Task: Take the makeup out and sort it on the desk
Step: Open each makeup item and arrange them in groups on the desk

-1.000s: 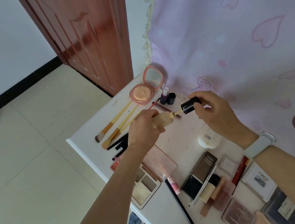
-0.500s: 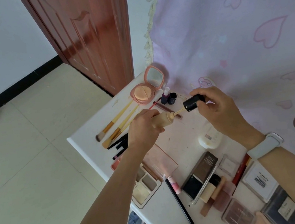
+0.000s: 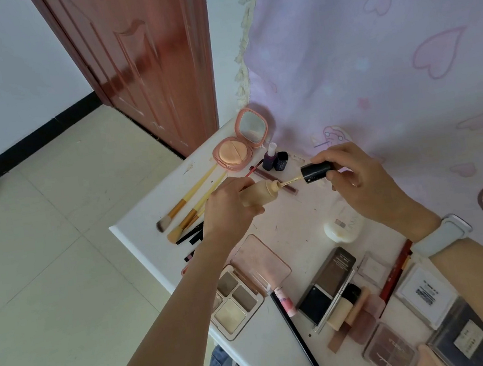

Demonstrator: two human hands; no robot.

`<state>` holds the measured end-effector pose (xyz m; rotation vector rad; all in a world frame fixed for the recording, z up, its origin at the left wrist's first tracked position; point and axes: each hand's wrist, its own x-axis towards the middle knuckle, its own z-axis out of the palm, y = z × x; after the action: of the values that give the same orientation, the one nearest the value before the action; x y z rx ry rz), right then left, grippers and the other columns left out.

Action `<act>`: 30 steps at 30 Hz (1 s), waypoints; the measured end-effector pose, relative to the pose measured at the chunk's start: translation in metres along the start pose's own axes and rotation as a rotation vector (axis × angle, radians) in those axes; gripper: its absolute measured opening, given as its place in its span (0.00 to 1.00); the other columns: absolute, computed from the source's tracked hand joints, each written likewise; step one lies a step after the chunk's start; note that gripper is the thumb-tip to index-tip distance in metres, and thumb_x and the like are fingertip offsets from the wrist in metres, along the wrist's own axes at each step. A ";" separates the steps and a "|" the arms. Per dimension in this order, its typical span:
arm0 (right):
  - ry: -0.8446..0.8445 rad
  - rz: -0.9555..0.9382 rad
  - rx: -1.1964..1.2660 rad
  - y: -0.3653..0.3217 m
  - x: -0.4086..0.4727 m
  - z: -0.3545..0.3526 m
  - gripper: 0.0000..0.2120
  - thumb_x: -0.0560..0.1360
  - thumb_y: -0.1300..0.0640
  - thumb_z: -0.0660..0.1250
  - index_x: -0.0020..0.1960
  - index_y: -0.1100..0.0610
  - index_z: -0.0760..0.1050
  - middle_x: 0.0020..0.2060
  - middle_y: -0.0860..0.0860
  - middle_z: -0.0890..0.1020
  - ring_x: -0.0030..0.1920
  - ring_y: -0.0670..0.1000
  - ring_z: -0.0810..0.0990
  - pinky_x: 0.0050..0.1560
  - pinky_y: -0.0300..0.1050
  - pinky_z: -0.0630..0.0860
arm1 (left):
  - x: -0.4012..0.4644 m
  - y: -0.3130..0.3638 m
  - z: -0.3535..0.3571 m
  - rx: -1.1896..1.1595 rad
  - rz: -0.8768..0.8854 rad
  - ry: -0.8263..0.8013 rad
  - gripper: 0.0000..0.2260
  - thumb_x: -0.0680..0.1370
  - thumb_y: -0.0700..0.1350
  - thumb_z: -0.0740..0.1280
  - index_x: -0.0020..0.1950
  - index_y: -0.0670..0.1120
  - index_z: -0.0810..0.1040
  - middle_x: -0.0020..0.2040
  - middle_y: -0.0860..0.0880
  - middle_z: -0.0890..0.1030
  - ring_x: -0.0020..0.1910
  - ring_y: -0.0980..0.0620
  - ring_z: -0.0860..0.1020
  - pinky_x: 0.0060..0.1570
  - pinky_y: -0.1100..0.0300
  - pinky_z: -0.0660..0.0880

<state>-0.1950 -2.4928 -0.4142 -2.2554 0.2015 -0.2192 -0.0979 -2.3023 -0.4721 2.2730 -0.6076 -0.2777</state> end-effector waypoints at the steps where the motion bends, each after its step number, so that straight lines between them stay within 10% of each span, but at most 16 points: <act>1: -0.009 -0.018 -0.015 -0.001 0.001 0.000 0.17 0.74 0.72 0.59 0.55 0.54 0.74 0.51 0.50 0.71 0.47 0.48 0.74 0.47 0.34 0.75 | 0.000 0.001 0.001 0.000 0.006 0.000 0.16 0.64 0.41 0.77 0.49 0.44 0.78 0.45 0.50 0.79 0.41 0.54 0.73 0.44 0.62 0.68; 12: -0.025 -0.121 -0.091 -0.013 0.004 0.010 0.13 0.73 0.73 0.59 0.52 0.62 0.76 0.50 0.52 0.72 0.50 0.42 0.73 0.51 0.26 0.68 | -0.001 0.005 0.006 0.043 0.034 -0.043 0.18 0.66 0.41 0.76 0.53 0.44 0.77 0.49 0.49 0.79 0.44 0.54 0.74 0.45 0.63 0.69; 22: 0.092 -0.068 0.050 -0.012 0.005 -0.007 0.13 0.74 0.70 0.56 0.51 0.57 0.74 0.53 0.51 0.72 0.60 0.52 0.71 0.56 0.40 0.74 | 0.000 -0.002 0.007 0.023 -0.030 -0.024 0.16 0.66 0.42 0.76 0.51 0.45 0.77 0.47 0.51 0.78 0.41 0.57 0.72 0.39 0.70 0.63; 30: 0.286 0.317 0.621 0.005 -0.001 -0.006 0.16 0.76 0.71 0.56 0.46 0.52 0.76 0.44 0.54 0.80 0.36 0.46 0.78 0.39 0.34 0.75 | 0.004 -0.004 0.007 -0.153 -0.195 -0.015 0.19 0.66 0.44 0.76 0.54 0.46 0.75 0.46 0.53 0.76 0.44 0.55 0.74 0.44 0.63 0.68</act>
<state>-0.1972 -2.5001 -0.4145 -1.5463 0.5556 -0.3762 -0.0955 -2.3062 -0.4798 2.1853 -0.3591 -0.4220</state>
